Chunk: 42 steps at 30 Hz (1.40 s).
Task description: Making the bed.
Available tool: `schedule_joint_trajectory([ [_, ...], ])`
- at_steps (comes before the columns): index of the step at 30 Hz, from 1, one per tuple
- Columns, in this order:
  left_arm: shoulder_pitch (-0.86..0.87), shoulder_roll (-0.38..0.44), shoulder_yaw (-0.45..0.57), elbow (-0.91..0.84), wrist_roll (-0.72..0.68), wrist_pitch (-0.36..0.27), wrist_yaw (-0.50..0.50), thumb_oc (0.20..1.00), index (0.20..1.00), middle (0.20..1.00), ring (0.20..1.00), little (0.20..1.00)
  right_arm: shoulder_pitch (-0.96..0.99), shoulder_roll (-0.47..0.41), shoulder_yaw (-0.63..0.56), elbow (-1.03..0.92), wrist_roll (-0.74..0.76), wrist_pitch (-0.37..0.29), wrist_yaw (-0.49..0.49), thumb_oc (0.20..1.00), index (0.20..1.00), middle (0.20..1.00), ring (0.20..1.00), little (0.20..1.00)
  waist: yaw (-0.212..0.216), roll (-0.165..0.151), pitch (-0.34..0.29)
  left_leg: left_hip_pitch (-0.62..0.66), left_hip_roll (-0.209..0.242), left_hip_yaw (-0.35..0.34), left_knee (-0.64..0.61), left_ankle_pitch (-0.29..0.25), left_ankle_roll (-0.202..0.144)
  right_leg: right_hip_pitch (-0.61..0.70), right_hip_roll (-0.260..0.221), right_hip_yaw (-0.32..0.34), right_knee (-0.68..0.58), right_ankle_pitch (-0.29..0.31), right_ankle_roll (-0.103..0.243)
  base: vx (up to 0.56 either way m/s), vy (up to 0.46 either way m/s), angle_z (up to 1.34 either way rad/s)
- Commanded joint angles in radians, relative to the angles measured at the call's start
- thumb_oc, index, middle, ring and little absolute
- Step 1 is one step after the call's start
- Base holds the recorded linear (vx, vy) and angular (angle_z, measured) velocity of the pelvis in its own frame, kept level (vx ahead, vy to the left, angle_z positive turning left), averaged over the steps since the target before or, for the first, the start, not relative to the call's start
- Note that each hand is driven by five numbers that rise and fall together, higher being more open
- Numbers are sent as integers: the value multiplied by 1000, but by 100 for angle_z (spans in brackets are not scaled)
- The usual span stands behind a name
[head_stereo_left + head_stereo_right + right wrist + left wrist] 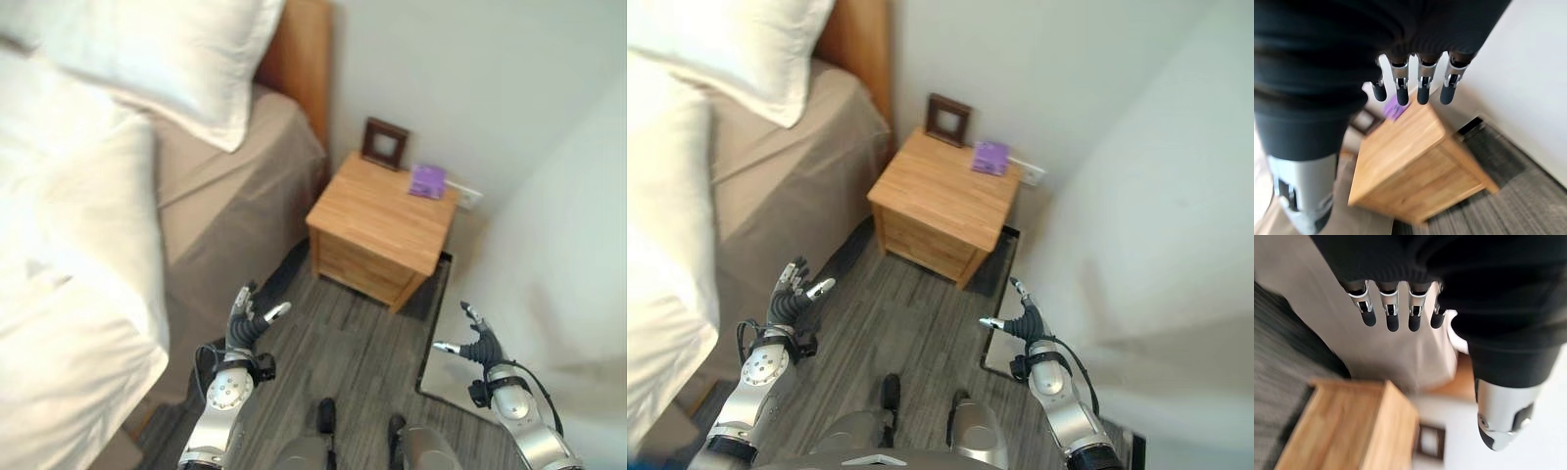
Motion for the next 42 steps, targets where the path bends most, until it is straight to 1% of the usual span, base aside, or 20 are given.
schedule_joint_trajectory([
  [1, -3, 70, 30, -38, 24, -44, -8, 1000, 1000, 1000, 1000, 1000, -44, -1, -54, -26, 10, -44, -15, 1000, 1000, 1000, 1000, 1000, -17, -43, -7, 54, 58, 117, -19, -161, -131, -46, 65, 110, -65, 111, -3, 398, -176, 164],
  [4, 4, 75, 60, -17, 33, -53, 8, 1000, 1000, 1000, 1000, 1000, -72, -5, -29, -29, 22, -52, 0, 1000, 1000, 1000, 1000, 1000, -8, -58, -16, 95, 38, 89, -12, -201, -129, 17, 23, 65, -140, 138, -14, 242, -151, 145],
  [6, 9, 71, 73, -19, 39, -58, 20, 1000, 1000, 1000, 1000, 1000, -95, -6, -13, -24, 23, -58, 0, 1000, 1000, 1000, 1000, 1000, -7, -54, -5, 92, 36, 88, 52, -226, -138, 35, 30, 83, -151, 149, -14, 149, -145, 65],
  [7, 9, 52, 102, -5, 12, -70, 38, 1000, 1000, 1000, 1000, 1000, -123, -22, -3, -31, 26, -54, 3, 1000, 1000, 1000, 1000, 1000, 25, -52, 20, 7, 9, 112, 225, -239, -177, 85, -8, 55, -189, 149, -34, 11, -104, 17],
  [8, -4, 44, 102, 3, -3, -77, 44, 1000, 1000, 1000, 1000, 1000, -140, -31, -1, -29, 26, -53, -2, 1000, 1000, 1000, 1000, 1000, 32, -53, 43, -73, 10, 134, 335, -215, -200, 108, -28, 32, -204, 144, -42, -46, -133, 39],
  [9, -21, 34, 101, 14, -23, -83, 54, 1000, 1000, 1000, 1000, 1000, -157, -45, -3, -20, 19, -50, -8, 1000, 1000, 1000, 1000, 1000, 34, -42, 65, -166, 48, 192, 433, -188, -221, 134, -44, -11, -214, 122, -52, -104, -85, 69],
  [11, -22, 23, 108, 33, -62, -86, 56, 1000, 1000, 1000, 1000, 1000, -180, -55, -1, -16, 15, -39, -15, 1000, 1000, 1000, 1000, 1000, 29, -26, 62, -193, 147, 325, 395, -155, -218, 156, -63, -67, -214, 100, -56, 28, -30, 110],
  [13, -7, 25, 121, 47, -64, -83, 54, 1000, 1000, 1000, 1000, 1000, -194, -60, 1, -32, 21, -31, -11, 1000, 1000, 1000, 1000, 1000, 30, -6, 42, -147, 198, 406, 250, -112, -213, 176, -64, -110, -214, 85, -45, 143, 16, 115],
  [19, 11, 3, 138, 71, -73, -87, 72, 1000, 1000, 1000, 1000, 1000, -221, -92, 7, -53, 15, -24, -5, 1000, 1000, 1000, 1000, 1000, 57, 34, 27, -153, 237, 396, 36, -6, -229, 236, -74, -192, -214, 21, -29, 177, 65, 42],
  [22, 20, -6, 142, 64, -82, -88, 71, 1000, 1000, 1000, 1000, 1000, -239, -117, 1, -56, 4, -21, -10, 1000, 1000, 1000, 1000, 1000, 60, 48, 22, -180, 259, 503, 60, 20, -228, 282, -80, -238, -214, -4, -26, 211, 126, 48],
  [24, 38, 2, 143, 57, -77, -79, 46, 1000, 1000, 1000, 1000, 1000, -262, -132, 3, -68, -10, -17, -7, 1000, 1000, 1000, 1000, 1000, 60, 40, 6, -165, 262, 573, 74, 33, -219, 310, -89, -261, -214, -13, -19, 248, 194, 43],
  [26, 48, 7, 145, 57, -69, -77, 38, 1000, 1000, 1000, 1000, 1000, -283, -134, 14, -72, -26, -17, -6, 1000, 1000, 1000, 1000, 1000, 65, 31, -2, -158, 252, 571, 62, 23, -212, 311, -100, -267, -214, -8, -11, 133, 133, 33],
  [28, 41, 47, 136, 69, -46, -63, 5, 1000, 1000, 1000, 1000, 1000, -342, -155, 34, -53, -63, -18, 2, 1000, 1000, 1000, 1000, 1000, 95, -14, -22, -146, 230, 557, 46, 12, -194, 312, -121, -281, -184, 2, 5, 199, 117, 15],
  [31, 3, 124, 123, 79, -22, -49, -22, 1000, 1000, 1000, 1000, 1000, -422, -210, 30, -11, -86, -6, -17, 1000, 1000, 1000, 1000, 1000, 107, -57, -21, -99, 205, 565, 13, -21, -165, 260, -144, -289, -17, 11, 40, 163, 77, 18],
  [32, -10, 149, 118, 82, -19, -48, -25, 1000, 1000, 1000, 1000, 1000, -461, -238, 29, -4, -89, -2, -22, 1000, 1000, 1000, 1000, 1000, 101, -67, -13, -85, 195, 561, 12, -32, -158, 229, -153, -283, 54, 53, 58, 153, 118, 43],
  [34, -27, 183, 114, 77, -7, -51, -28, 1000, 1000, 1000, 1000, 1000, -536, -284, 37, -5, -97, 3, -33, 1000, 1000, 1000, 1000, 1000, 84, -72, 7, -58, 188, 548, 1, -55, -147, 136, -157, -241, 175, 97, 69, 95, 98, 57],
  [35, -28, 182, 116, 78, -7, -51, -29, 1000, 1000, 1000, 1000, 1000, -540, -285, 39, -3, -96, 2, -33, 1000, 1000, 1000, 1000, 1000, 85, -72, 6, -60, 188, 550, 2, -55, -146, 129, -158, -238, 181, 95, 69, 156, 39, 34],
  [38, -59, 219, 95, 99, -20, -56, -42, 1000, 1000, 1000, 1000, 1000, -677, -374, 90, -15, -109, 3, -26, 1000, 1000, 1000, 1000, 1000, 48, -71, 24, -32, 180, 492, -19, -76, -158, 45, -81, -157, 61, 46, 19, 224, -15, 35],
  [41, -62, 224, 92, 111, -32, -52, -47, 1000, 1000, 1000, 1000, 1000, -744, -380, 117, 0, -106, 14, -32, 1000, 1000, 1000, 1000, 1000, 25, -76, 33, -22, 163, 443, -19, -87, -158, 18, -44, -90, -56, 73, 0, 157, -9, 54],
  [42, -32, 240, 106, 125, -20, -48, -59, 1000, 1000, 1000, 1000, 1000, -819, -368, 155, 53, -131, 37, -30, 1000, 1000, 1000, 1000, 1000, 34, -82, 37, -11, 135, 387, -19, -106, -154, 16, -23, -44, -113, 85, -3, 227, 13, 80],
])
